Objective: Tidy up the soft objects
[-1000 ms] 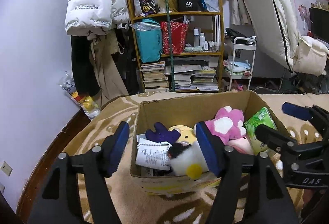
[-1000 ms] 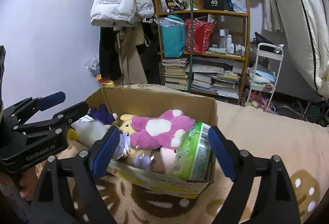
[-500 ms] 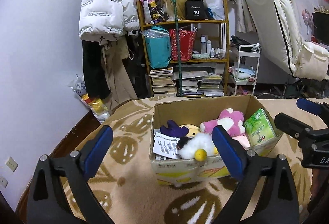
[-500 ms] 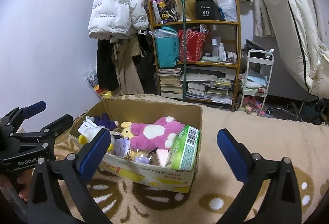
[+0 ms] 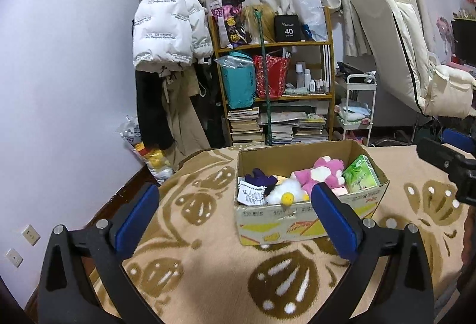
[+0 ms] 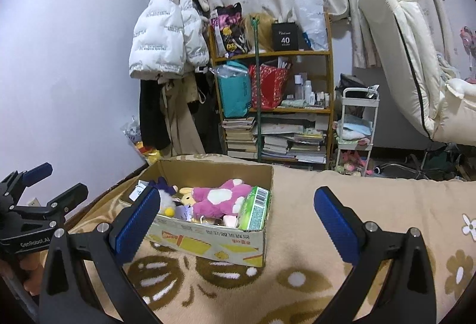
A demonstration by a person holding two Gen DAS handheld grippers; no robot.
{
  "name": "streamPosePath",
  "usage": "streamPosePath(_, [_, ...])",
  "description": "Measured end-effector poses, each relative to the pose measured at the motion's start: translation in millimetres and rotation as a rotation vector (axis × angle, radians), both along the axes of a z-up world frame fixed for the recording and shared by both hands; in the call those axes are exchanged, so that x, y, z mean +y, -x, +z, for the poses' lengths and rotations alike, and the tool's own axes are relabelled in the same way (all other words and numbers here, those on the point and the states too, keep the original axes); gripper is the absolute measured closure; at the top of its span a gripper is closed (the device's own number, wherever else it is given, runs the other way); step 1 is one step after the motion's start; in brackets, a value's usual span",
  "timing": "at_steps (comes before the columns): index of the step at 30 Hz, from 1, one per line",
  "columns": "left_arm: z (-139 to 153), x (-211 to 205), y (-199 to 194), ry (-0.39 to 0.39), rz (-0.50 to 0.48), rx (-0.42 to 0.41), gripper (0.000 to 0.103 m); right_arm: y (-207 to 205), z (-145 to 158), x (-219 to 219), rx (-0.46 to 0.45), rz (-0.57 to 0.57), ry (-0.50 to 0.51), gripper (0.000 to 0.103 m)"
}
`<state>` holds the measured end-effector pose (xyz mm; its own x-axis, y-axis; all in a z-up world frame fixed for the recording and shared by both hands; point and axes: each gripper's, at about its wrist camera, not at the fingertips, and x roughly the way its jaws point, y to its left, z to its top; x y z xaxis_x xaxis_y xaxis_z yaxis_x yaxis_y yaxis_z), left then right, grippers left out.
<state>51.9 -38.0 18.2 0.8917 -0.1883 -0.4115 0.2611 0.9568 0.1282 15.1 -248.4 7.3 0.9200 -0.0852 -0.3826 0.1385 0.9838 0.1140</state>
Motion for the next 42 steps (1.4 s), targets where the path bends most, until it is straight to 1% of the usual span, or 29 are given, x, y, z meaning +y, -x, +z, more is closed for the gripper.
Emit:
streamPosePath(6, [6.7,18.4,23.0,0.042,0.017,0.011,0.002,24.2,11.6,0.6,-0.03,-0.011,-0.007,0.0])
streamPosePath(9, [8.5,23.9,32.3,0.041,0.026,0.004,0.002,35.5,15.9,1.4,-0.044,-0.013,-0.015,0.0])
streamPosePath(13, [11.1,30.2,42.7,0.05,0.032,-0.003,0.002,48.2,20.7,6.5,-0.053,-0.019,0.01,0.0])
streamPosePath(22, [6.9,32.6,47.5,0.048,0.042,-0.012,0.002,59.9,19.2,13.4,-0.052,-0.036,0.036,0.0])
streamPosePath(26, [3.9,32.6,45.6,0.043,0.044,-0.01,0.002,57.6,12.1,12.4,-0.04,-0.043,0.039,0.0])
streamPosePath(34, [-5.6,24.3,30.1,0.042,0.048,0.008,0.002,38.9,-0.1,4.2,-0.002,-0.051,0.038,0.0])
streamPosePath(42, [-13.2,19.2,22.3,0.037,0.044,0.016,0.002,28.2,-6.6,0.6,0.019,-0.056,0.029,0.0])
